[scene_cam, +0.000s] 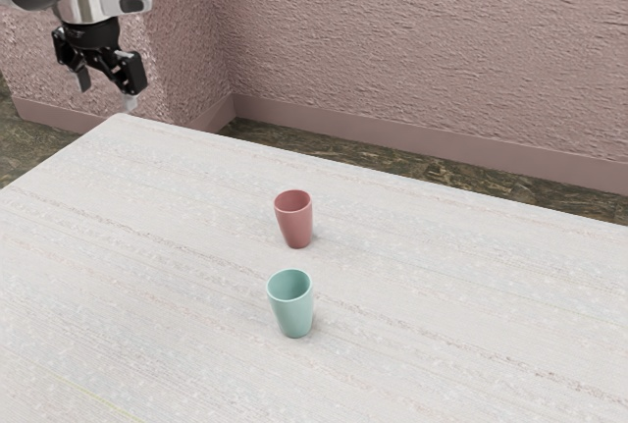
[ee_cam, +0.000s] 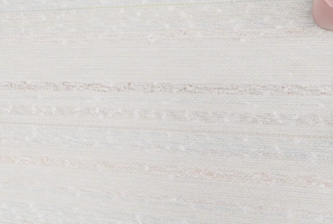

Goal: Place the right cup onto the left cup

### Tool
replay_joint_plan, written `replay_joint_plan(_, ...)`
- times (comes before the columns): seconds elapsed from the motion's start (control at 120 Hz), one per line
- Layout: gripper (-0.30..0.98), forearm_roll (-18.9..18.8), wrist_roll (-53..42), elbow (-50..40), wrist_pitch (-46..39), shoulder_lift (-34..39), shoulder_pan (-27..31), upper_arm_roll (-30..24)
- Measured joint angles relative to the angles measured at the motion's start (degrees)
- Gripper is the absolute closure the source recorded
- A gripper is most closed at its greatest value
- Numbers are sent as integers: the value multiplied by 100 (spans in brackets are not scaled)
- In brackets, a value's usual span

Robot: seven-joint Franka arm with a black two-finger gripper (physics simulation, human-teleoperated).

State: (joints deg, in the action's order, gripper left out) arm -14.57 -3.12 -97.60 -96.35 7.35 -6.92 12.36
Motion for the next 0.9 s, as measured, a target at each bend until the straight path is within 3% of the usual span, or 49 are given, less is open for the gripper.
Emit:
replay_joint_plan(0.283,0,22,-15,-13,-81,-20,-11,-313)
replay_joint_plan(0.4,0,252,-18,-144,-116,-54,1,-365)
replay_joint_plan(0.9,0,649,247,-1631,-1042,-591,-72,-1006)
